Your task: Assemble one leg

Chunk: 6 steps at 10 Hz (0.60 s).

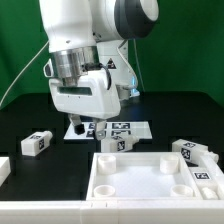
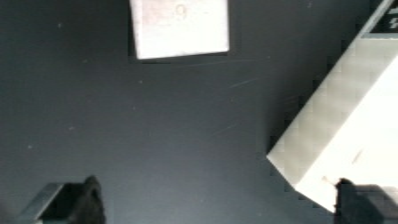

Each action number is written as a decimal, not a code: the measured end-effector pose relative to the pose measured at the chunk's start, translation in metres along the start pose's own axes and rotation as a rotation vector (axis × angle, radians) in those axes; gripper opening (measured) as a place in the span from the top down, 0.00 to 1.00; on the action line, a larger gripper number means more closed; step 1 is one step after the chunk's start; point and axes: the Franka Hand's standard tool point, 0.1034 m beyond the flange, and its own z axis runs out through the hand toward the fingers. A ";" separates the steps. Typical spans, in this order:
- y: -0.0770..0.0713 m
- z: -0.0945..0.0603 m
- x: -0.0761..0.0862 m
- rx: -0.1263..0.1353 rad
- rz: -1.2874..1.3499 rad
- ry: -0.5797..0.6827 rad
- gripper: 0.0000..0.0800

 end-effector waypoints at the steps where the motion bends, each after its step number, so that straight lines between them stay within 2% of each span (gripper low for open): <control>1: 0.001 0.000 0.001 -0.003 -0.002 -0.015 0.19; 3: 0.006 0.001 0.001 -0.001 -0.052 -0.036 0.19; 5: 0.007 0.000 -0.011 -0.004 -0.121 -0.208 0.19; 6: 0.007 0.000 -0.014 0.031 -0.176 -0.296 0.19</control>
Offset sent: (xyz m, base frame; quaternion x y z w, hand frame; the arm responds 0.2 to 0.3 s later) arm -0.0062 0.0196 -0.0011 0.0367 -0.1908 -0.0396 0.9802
